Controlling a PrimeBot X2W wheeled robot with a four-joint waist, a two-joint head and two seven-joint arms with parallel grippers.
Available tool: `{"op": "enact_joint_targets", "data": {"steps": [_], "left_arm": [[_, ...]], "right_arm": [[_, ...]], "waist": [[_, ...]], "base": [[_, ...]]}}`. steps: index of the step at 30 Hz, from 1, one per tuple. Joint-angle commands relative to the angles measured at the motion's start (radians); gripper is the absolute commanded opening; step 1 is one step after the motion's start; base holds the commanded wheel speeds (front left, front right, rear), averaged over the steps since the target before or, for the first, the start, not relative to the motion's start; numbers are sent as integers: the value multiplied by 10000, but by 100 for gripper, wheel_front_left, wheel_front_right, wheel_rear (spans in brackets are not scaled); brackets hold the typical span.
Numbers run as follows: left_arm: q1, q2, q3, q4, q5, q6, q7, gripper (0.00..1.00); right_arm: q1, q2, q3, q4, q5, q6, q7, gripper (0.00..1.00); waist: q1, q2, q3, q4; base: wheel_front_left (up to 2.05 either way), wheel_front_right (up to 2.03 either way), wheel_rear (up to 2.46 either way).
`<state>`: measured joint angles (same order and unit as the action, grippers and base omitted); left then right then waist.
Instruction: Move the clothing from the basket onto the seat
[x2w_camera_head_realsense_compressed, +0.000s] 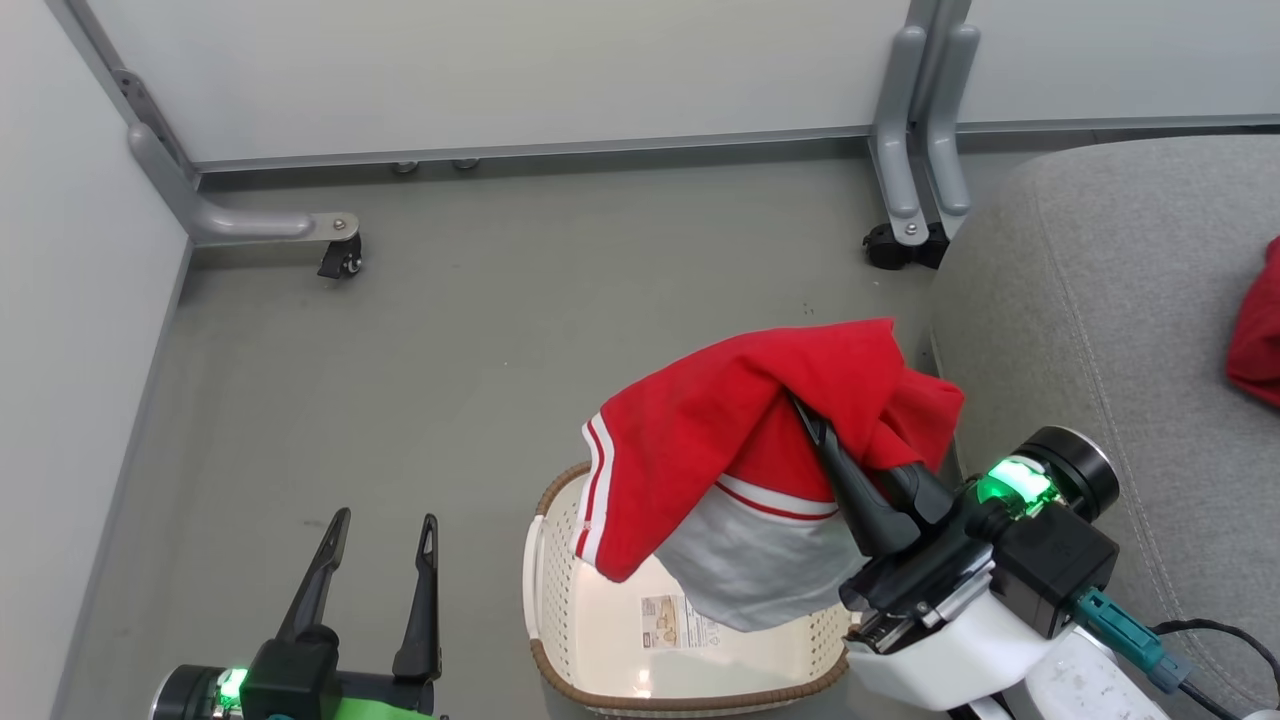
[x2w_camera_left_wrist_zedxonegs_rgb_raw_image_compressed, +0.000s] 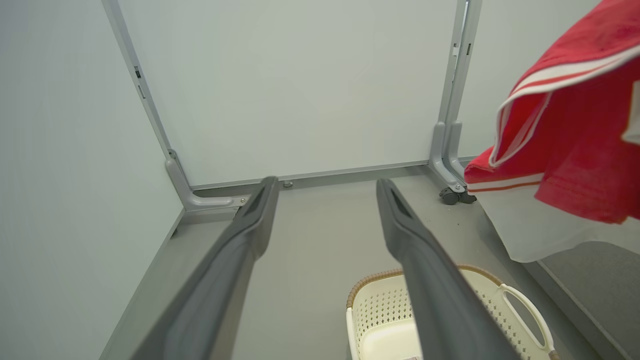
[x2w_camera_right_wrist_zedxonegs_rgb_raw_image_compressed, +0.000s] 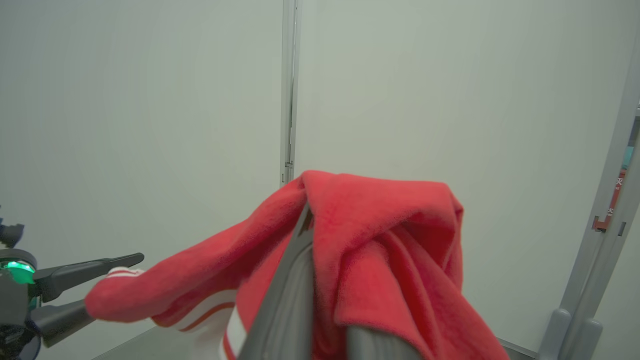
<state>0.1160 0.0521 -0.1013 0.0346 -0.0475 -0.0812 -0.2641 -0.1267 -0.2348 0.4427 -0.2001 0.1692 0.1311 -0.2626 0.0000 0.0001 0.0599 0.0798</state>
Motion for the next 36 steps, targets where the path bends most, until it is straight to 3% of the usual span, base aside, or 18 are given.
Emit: {"op": "enact_joint_targets", "data": {"steps": [1,13,36], "left_arm": [[3,-12,21,-19,24,-48,-1,100],[-108,-13,-143,-2,17,3,-1,100],[-458,38,-349,-56,374,-151,-1,100]], "right_arm": [[110,-38,-40,-62,-69,-7,-33,0],[34,-93,-334,-85,-128,-7,-33,0],[524,356,-1496,-198,-195,-7,-33,0]], "waist": [[0,-1,23,-87],[0,-1,287,-1265],[0,-1,810,-5004]], "base": [[0,0,0],[0,0,0],[0,0,0]]}}
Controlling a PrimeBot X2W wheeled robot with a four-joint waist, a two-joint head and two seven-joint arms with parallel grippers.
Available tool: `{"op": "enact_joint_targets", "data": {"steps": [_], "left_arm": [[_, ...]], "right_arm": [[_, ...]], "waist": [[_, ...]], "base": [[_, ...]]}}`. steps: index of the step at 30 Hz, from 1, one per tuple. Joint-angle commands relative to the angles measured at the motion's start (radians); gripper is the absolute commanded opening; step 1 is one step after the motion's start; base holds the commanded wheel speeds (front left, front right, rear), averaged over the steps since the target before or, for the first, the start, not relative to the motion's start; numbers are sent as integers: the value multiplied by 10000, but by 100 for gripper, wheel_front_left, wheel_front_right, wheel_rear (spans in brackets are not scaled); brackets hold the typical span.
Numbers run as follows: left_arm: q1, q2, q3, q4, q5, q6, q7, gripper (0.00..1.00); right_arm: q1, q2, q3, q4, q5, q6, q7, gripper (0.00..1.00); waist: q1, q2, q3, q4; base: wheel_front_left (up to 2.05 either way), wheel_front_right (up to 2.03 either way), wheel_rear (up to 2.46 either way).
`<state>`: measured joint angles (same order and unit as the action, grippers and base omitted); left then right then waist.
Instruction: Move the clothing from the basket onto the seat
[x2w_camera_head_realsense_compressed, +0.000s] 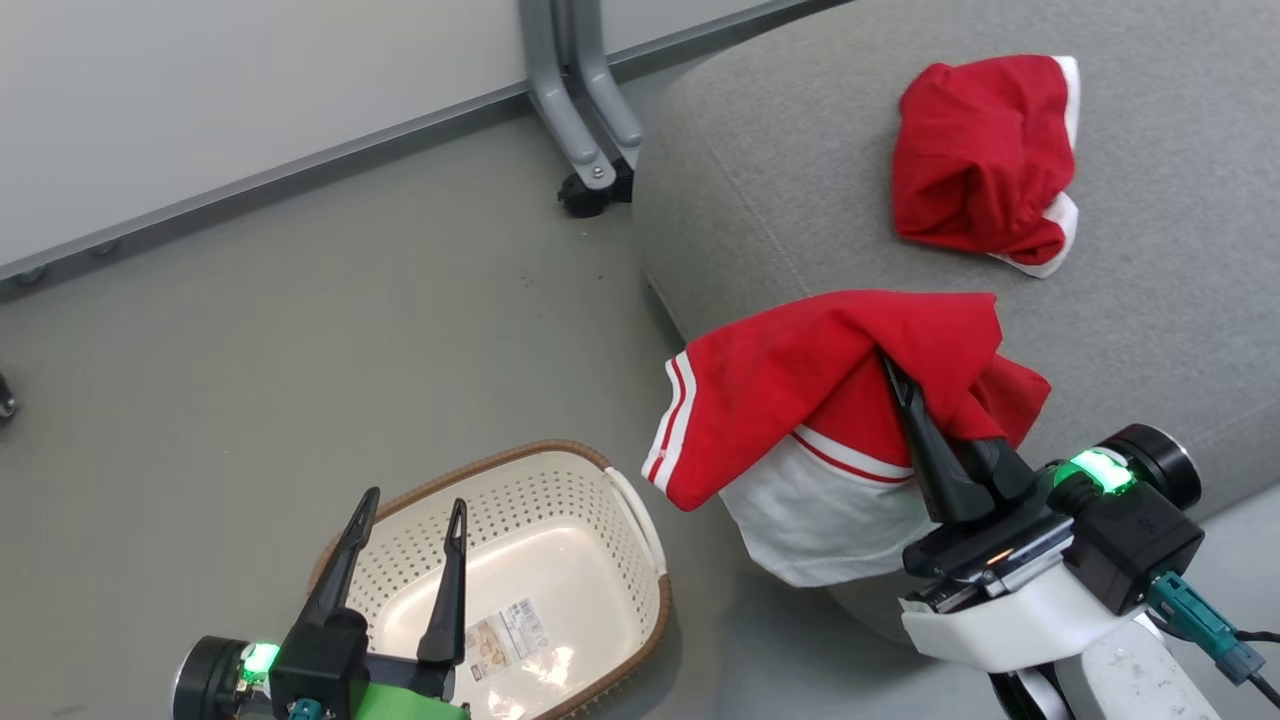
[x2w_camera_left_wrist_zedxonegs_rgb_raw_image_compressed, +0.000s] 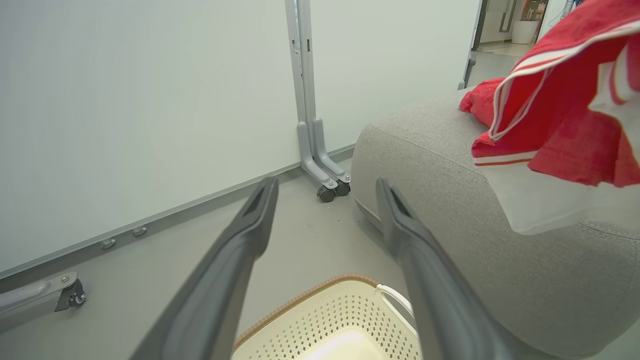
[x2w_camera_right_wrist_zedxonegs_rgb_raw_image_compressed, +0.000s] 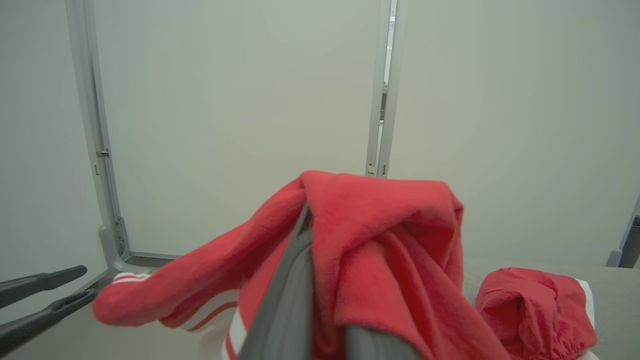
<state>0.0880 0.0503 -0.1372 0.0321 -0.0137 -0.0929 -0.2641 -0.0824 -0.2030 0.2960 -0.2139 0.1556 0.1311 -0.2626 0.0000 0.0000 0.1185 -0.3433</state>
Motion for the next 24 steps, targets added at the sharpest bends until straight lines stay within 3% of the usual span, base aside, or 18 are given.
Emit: {"op": "enact_joint_targets", "data": {"steps": [1,9,24], "left_arm": [[-201,75,13,-38,51,-47,0,100],[-328,276,-29,18,105,-119,0,100],[-570,696,-529,228,78,-278,0,100]], "right_arm": [[137,79,-90,-68,-69,-7,-33,0],[363,404,-443,-180,-59,-7,-33,0],[673,821,-958,-404,-280,-7,-33,0]], "waist": [[0,0,257,-923],[0,0,533,-1844],[0,0,752,-2028]], "base": [[0,0,0],[0,0,0],[0,0,0]]}}
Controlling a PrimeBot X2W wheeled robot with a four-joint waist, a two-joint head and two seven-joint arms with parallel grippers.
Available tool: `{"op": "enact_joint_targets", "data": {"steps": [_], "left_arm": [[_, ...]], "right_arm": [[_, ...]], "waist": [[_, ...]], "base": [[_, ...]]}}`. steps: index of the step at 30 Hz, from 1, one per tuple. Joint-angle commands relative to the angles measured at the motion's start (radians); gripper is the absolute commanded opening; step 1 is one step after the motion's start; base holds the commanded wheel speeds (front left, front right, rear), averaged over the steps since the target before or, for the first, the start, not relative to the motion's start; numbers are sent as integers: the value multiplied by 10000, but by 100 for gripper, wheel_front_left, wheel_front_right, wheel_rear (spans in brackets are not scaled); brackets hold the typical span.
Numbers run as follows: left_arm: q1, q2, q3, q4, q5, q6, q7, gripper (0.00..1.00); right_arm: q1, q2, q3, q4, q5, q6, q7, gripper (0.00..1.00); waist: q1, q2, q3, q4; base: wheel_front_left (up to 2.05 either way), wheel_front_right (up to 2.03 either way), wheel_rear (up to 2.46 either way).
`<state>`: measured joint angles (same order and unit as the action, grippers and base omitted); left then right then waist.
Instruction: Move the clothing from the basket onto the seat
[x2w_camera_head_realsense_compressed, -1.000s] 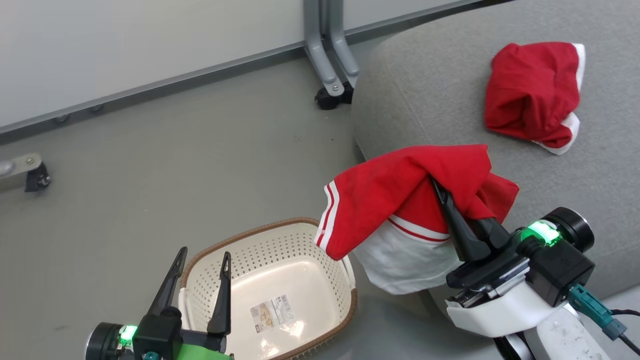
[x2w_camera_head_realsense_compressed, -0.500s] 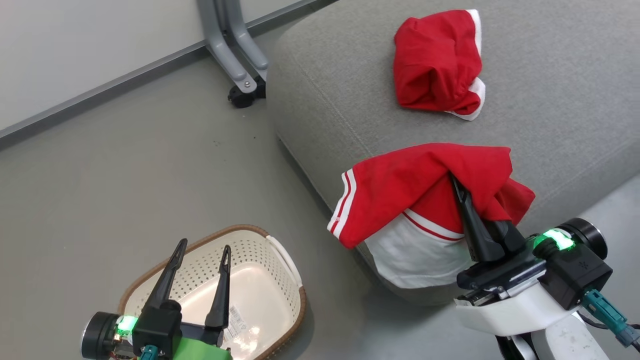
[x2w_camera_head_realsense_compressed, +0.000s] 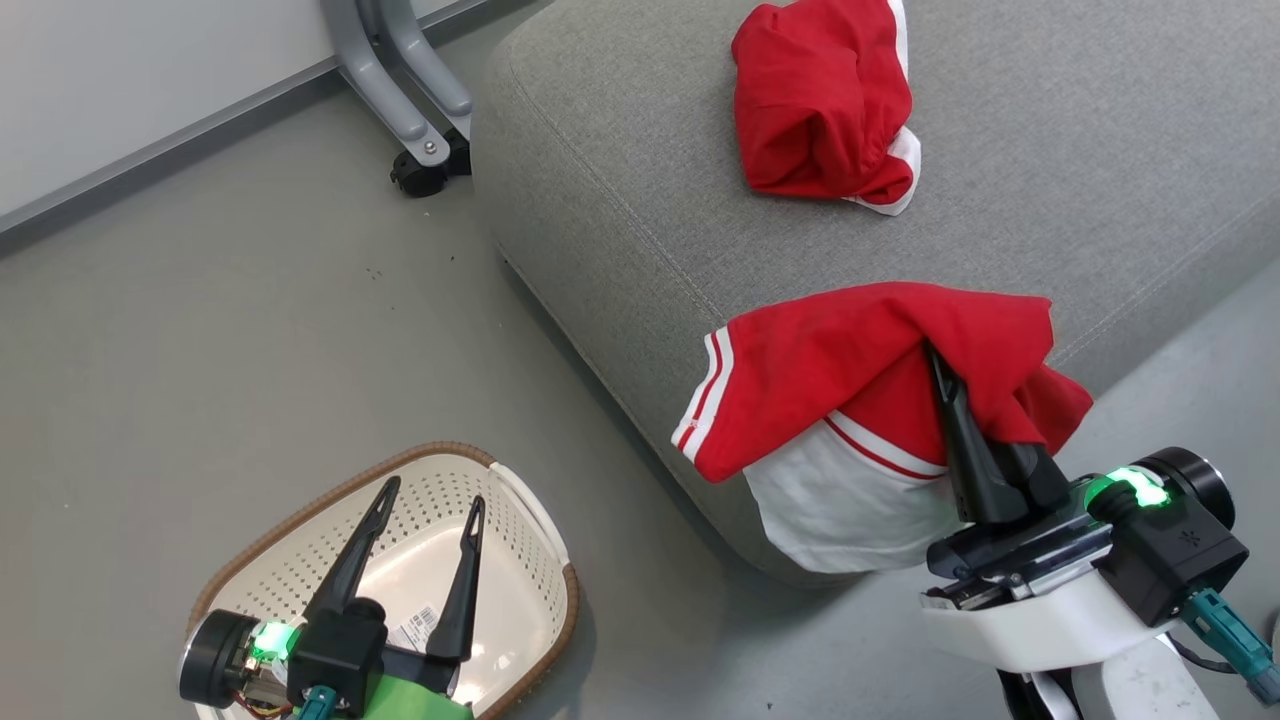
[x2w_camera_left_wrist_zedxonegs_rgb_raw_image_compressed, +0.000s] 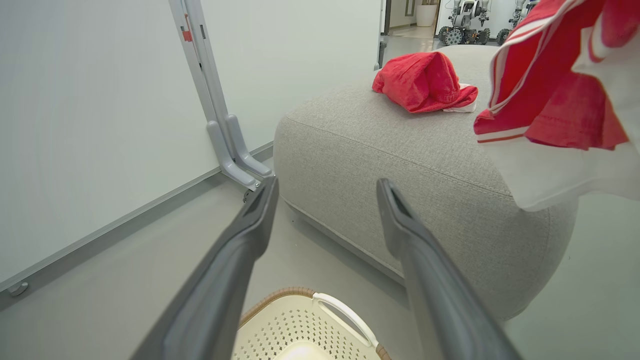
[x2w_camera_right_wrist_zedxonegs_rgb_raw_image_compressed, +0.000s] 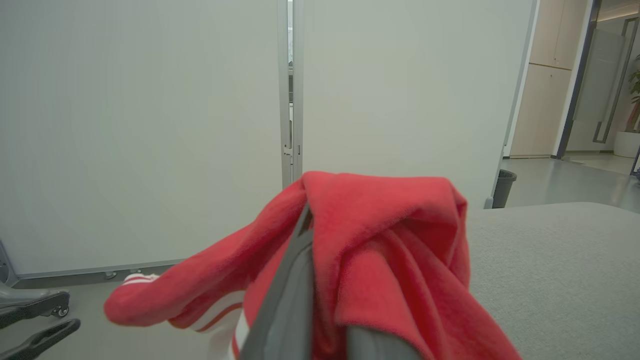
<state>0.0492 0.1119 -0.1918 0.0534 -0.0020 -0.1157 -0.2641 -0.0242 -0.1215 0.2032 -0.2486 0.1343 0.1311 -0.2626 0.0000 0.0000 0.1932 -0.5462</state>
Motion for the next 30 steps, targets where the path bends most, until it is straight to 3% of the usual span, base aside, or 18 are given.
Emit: {"op": "enact_joint_targets", "data": {"steps": [1,8,16,22,30], "left_arm": [[-211,90,6,11,-35,-54,0,100],[-286,128,-25,-24,31,-4,0,100],[-741,426,-254,-272,281,43,0,100],[-1390,726,-919,-774,494,4,0,100],[-2139,1092,-1967,-1116,605,-39,0,100]], "right_arm": [[59,1,-75,-73,-68,-7,-33,0],[-470,-260,-286,-213,-19,-7,-33,0],[-2362,-1048,-1178,-198,333,-9,-33,0],[-4325,-1641,-2471,581,846,-7,-33,0],[-6721,-2711,-3084,2174,998,-9,-33,0]], "waist": [[0,0,18,-1],[0,0,336,8],[0,0,1329,210],[0,0,2279,709],[0,0,3409,1254]], "base": [[0,0,0],[0,0,0],[0,0,0],[0,0,0],[0,0,0]]}}
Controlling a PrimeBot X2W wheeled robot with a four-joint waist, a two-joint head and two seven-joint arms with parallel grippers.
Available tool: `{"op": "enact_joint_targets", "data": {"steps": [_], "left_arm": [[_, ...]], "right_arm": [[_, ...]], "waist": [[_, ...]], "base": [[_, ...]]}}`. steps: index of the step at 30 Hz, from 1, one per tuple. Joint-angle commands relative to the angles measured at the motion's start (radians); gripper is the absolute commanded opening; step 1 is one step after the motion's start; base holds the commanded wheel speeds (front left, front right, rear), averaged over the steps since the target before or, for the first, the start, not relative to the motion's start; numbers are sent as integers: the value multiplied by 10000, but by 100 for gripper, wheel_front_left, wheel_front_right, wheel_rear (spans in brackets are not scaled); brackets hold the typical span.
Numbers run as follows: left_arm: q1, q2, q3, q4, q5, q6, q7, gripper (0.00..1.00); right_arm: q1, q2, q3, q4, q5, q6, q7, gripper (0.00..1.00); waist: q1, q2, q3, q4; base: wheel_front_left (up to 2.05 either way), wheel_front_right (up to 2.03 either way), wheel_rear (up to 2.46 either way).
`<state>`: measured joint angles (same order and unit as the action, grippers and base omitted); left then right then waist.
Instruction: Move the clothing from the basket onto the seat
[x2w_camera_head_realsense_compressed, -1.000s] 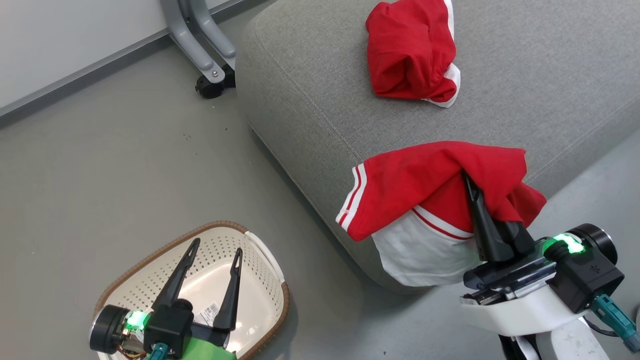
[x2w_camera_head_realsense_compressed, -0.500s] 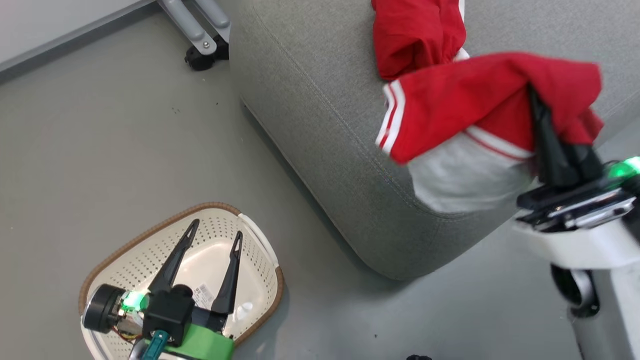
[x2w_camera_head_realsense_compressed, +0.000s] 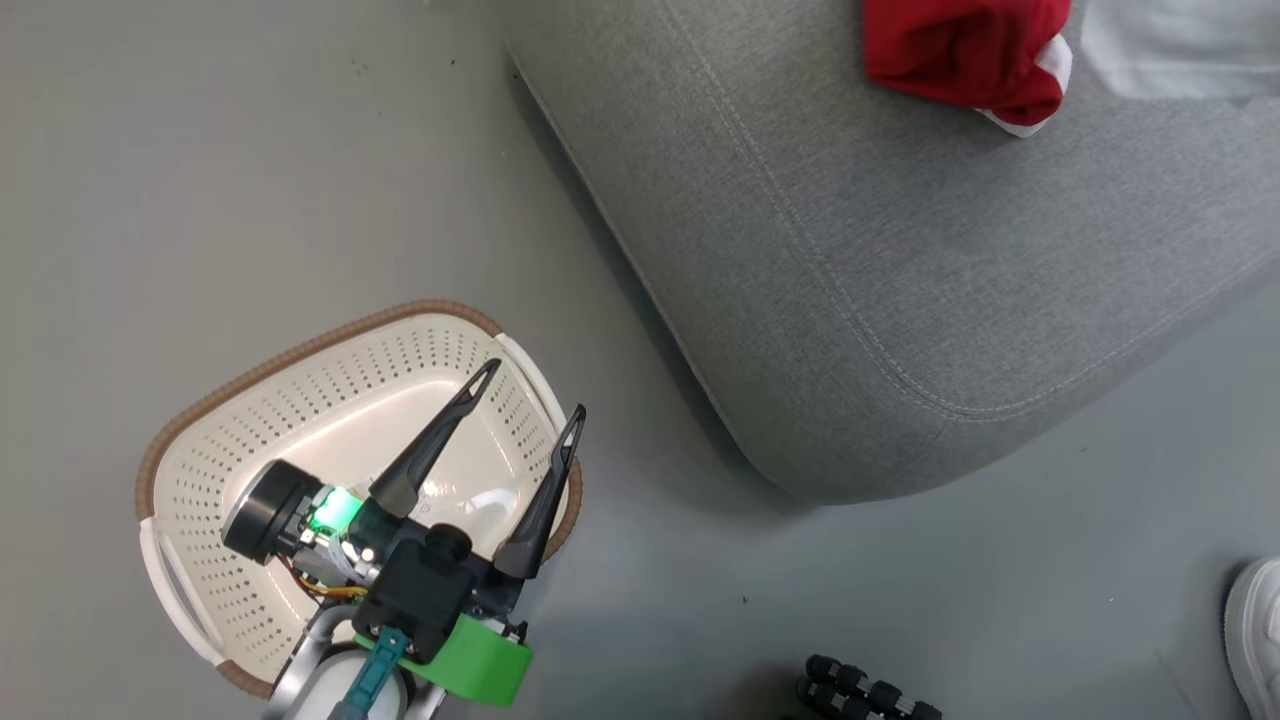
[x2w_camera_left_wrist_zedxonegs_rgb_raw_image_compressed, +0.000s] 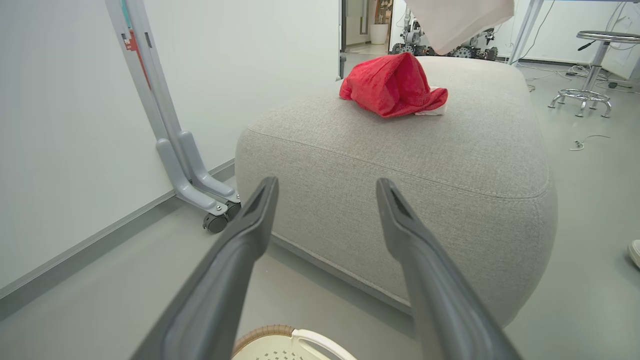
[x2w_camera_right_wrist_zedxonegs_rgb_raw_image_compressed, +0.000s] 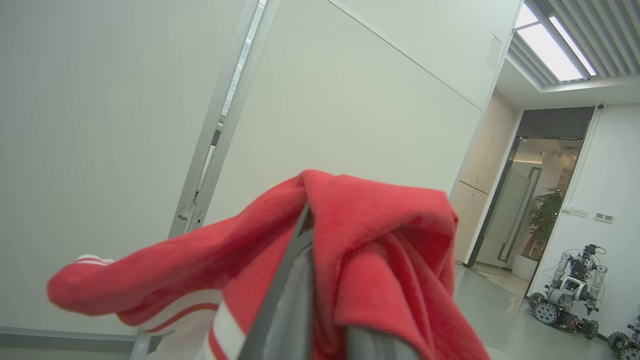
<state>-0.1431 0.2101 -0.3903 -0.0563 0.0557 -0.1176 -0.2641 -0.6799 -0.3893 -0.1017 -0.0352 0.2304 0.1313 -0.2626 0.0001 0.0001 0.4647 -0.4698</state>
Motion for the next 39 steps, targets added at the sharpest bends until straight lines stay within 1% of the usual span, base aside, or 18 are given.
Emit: {"op": "enact_joint_targets", "data": {"steps": [1,8,12,19,23,26,30,34,38,39], "left_arm": [[-302,140,-44,-36,8,-5,0,100],[-910,504,-329,-67,-49,208,0,100],[-1173,674,-443,-75,-119,309,0,100],[-1433,865,-666,-74,-262,501,0,100],[-1438,928,-779,-39,-272,659,0,100],[-1420,995,-825,-4,-315,755,0,100],[-1450,1077,-815,22,-377,876,0,100],[-1467,1146,-865,42,-439,932,0,100],[-1479,1133,-922,100,-476,995,0,100],[-1489,1119,-954,120,-496,1001,0,100]], "right_arm": [[-413,-151,-62,203,63,-9,-33,0],[-2079,-788,-355,1782,307,-11,-33,0],[-2621,-1010,-478,2815,257,-11,-33,0],[-3104,-1095,-585,4788,314,-11,-33,0],[-3197,-1018,-405,6014,458,-11,-31,0],[-3312,-992,-197,6702,587,-11,-33,0],[-3284,-917,299,7527,896,-11,-31,0],[-3387,-825,1372,8289,1271,-11,-33,0],[-3317,-708,2553,8142,2003,-11,-33,0],[-3247,-892,3015,8080,2138,-12,-33,0]], "waist": [[-1,-1,839,545],[-1,-1,1660,868],[-1,-1,1958,1037],[-1,-1,2194,1286],[-1,-1,2249,1371],[-1,-1,2284,1410],[-1,-1,2300,1429],[-1,-1,2279,1411],[-1,-1,2222,1383],[-1,-1,2198,1374]], "base": [[0,0,0],[0,0,0],[0,0,0],[0,0,0],[0,0,0],[0,0,0],[0,0,0],[0,0,0],[0,0,0],[0,0,0]]}}
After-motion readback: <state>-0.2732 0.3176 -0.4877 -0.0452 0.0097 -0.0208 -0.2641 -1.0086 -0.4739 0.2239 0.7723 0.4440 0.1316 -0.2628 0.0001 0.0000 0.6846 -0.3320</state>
